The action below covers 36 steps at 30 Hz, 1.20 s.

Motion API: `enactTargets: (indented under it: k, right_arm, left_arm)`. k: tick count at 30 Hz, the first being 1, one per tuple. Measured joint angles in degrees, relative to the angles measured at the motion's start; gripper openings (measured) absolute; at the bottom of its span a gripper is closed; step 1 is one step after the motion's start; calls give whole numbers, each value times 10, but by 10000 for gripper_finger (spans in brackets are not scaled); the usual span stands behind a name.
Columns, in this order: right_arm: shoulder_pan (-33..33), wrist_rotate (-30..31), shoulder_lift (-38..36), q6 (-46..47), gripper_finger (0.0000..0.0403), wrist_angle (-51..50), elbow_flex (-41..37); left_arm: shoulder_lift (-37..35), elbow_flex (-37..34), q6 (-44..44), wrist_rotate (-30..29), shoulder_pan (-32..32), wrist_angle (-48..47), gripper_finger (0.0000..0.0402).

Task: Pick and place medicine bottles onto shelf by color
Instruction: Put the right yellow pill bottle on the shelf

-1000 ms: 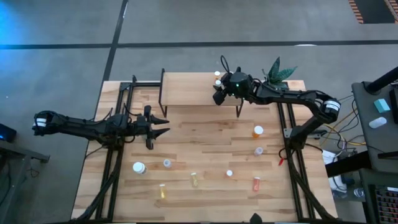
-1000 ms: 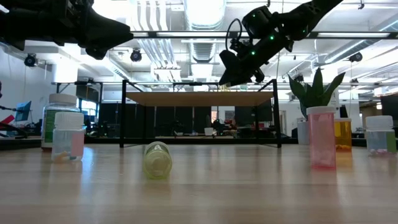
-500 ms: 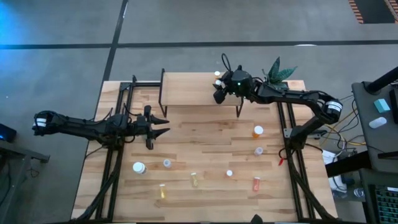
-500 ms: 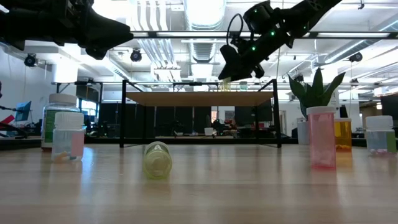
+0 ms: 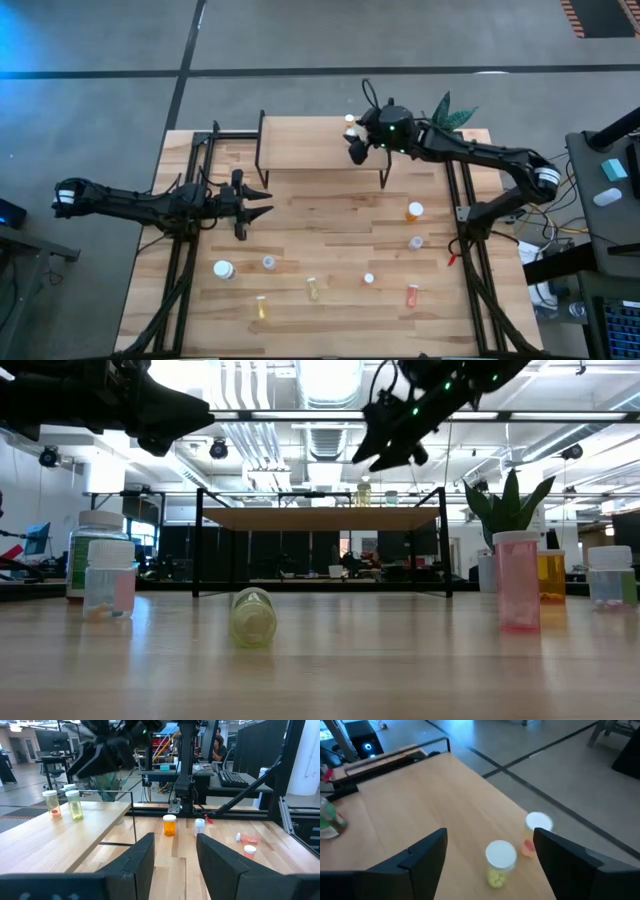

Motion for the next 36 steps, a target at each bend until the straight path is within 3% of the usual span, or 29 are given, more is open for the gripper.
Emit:
enactTargets:
  k: [5, 9, 15, 19, 23, 29, 36]
  right_arm:
    - [43, -10, -69, 13, 291, -29, -5]
    - [136, 1, -110, 25, 283, -38, -29]
    - [318, 113, -103, 71, 269, -52, -55]
    - [407, 147, -56, 125, 266, -50, -59]
    - [451, 149, 9, 188, 265, -49, -51]
    - [462, 124, 117, 273, 265, -49, -12]
    - [464, 48, 249, 330, 265, -51, 73]
  left_arm:
    - [0, 0, -1, 0, 0, 0, 131]
    - [0, 0, -2, 0, 0, 0, 131]
    - [0, 0, -17, 0, 0, 2, 131]
    - [0, 0, -22, 0, 0, 2, 131]
    - [0, 0, -32, 0, 0, 4, 131]
    - [0, 0, -59, 5, -1, 3, 131]
    - [0, 0, -61, 11, -15, 2, 130]
